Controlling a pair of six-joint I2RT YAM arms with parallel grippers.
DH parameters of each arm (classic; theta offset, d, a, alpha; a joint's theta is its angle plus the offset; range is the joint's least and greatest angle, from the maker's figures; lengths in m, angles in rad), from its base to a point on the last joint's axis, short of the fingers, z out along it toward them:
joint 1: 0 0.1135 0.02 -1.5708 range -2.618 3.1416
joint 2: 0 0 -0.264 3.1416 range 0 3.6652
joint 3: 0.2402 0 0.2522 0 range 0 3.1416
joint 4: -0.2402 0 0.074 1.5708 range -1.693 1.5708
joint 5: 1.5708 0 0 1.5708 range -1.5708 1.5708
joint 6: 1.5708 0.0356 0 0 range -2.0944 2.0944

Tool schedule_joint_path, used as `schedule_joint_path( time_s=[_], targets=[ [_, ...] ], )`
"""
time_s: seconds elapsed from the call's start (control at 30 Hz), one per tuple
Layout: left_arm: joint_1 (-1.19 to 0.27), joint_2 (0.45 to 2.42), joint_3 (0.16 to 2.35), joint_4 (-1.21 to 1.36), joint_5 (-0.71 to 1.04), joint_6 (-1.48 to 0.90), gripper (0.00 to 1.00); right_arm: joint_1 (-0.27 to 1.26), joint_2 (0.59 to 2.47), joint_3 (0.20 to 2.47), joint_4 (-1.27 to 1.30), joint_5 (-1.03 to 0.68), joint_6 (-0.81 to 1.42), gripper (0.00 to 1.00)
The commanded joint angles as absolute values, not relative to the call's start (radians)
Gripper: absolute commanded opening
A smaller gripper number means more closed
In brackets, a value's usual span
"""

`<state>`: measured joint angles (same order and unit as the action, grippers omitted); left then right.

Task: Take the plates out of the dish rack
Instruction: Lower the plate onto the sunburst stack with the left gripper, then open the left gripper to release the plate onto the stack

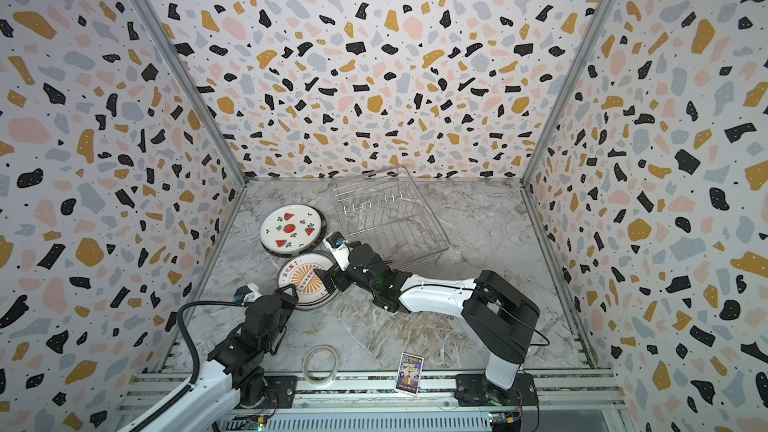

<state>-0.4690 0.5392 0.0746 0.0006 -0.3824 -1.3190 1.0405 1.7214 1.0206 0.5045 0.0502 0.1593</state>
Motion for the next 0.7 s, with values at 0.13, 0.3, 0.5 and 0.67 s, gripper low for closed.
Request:
schedule_joint_path(
  time_s=[0.13,0.3,0.5,0.67],
  targets=[
    [-0.478,0.547,0.069,-0.002,-0.405,-1.301,0.54,1.037,1.668,1.052,0.503,0.064,0.143,1.00],
    [-0.477,0.514,0.083,-0.061,-0.470,-1.310,0.54,1.037,1.650,1.035,0.512,0.066,0.143,1.00],
    [-0.477,0.459,0.084,-0.112,-0.512,-1.332,0.55,1.037,1.607,0.998,0.526,0.073,0.146,1.00],
    [-0.477,0.452,0.087,-0.132,-0.550,-1.352,0.55,1.036,1.567,0.968,0.532,0.097,0.147,1.00]
  ],
)
